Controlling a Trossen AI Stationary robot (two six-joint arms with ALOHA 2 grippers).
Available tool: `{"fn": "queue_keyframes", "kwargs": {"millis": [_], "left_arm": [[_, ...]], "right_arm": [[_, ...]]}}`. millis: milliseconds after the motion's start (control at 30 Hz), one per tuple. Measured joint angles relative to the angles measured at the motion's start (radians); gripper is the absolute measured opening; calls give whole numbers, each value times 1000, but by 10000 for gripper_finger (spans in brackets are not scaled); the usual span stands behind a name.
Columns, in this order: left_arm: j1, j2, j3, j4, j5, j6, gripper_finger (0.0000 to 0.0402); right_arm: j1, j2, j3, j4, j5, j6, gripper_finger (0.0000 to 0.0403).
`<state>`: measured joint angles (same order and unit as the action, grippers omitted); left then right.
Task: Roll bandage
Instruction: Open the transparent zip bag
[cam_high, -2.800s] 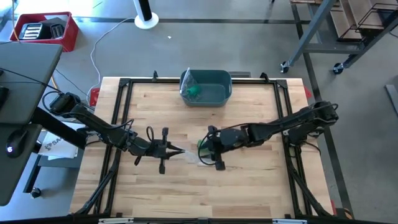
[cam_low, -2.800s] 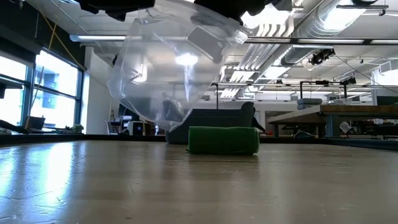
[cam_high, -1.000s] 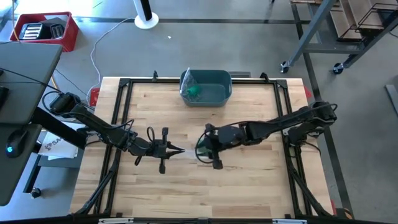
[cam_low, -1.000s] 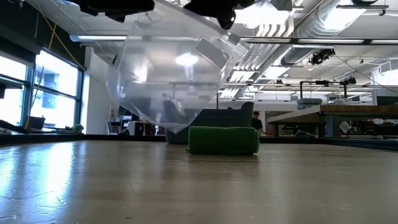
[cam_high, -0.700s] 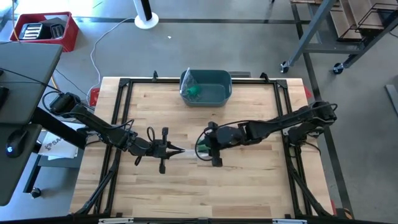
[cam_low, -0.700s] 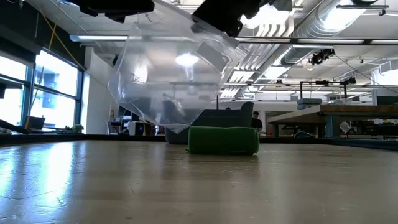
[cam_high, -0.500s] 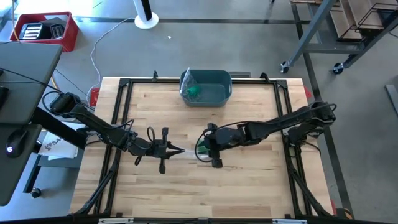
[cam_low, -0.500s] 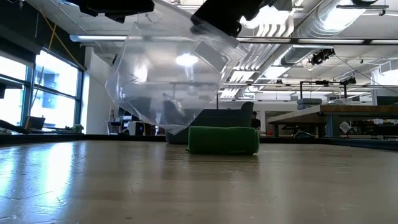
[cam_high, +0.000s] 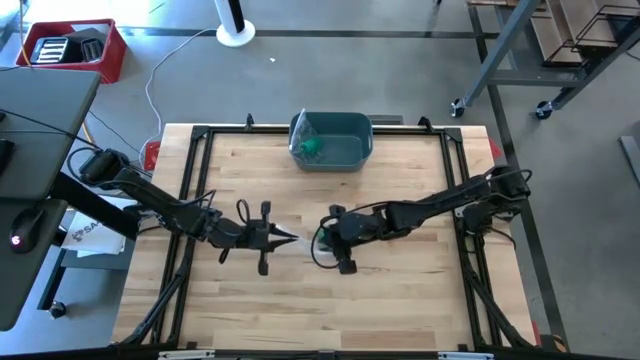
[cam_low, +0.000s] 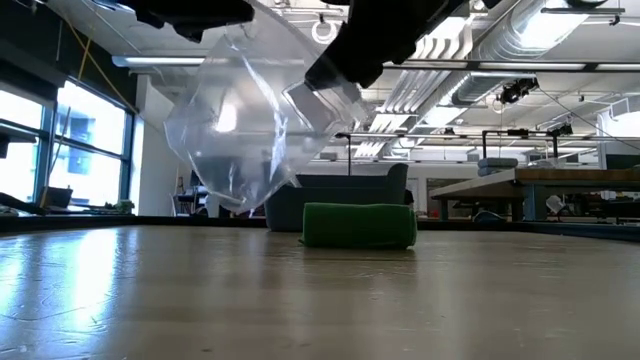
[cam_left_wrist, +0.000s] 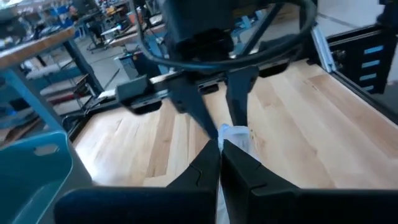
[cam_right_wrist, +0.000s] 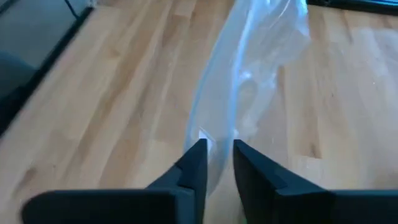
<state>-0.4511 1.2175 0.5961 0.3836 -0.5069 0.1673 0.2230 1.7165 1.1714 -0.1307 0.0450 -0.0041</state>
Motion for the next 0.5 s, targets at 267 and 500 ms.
{"fn": "queue_keyframes", "kwargs": {"millis": [267,500], "left_arm": [[10,-32,0,-40,-55,-59,86],[36,-132,1,51,-214,-41,127]], "right_arm": [[7,-5,1,-40,219,-59,10],[3,-5,133,-291,647,-92,3]]}}
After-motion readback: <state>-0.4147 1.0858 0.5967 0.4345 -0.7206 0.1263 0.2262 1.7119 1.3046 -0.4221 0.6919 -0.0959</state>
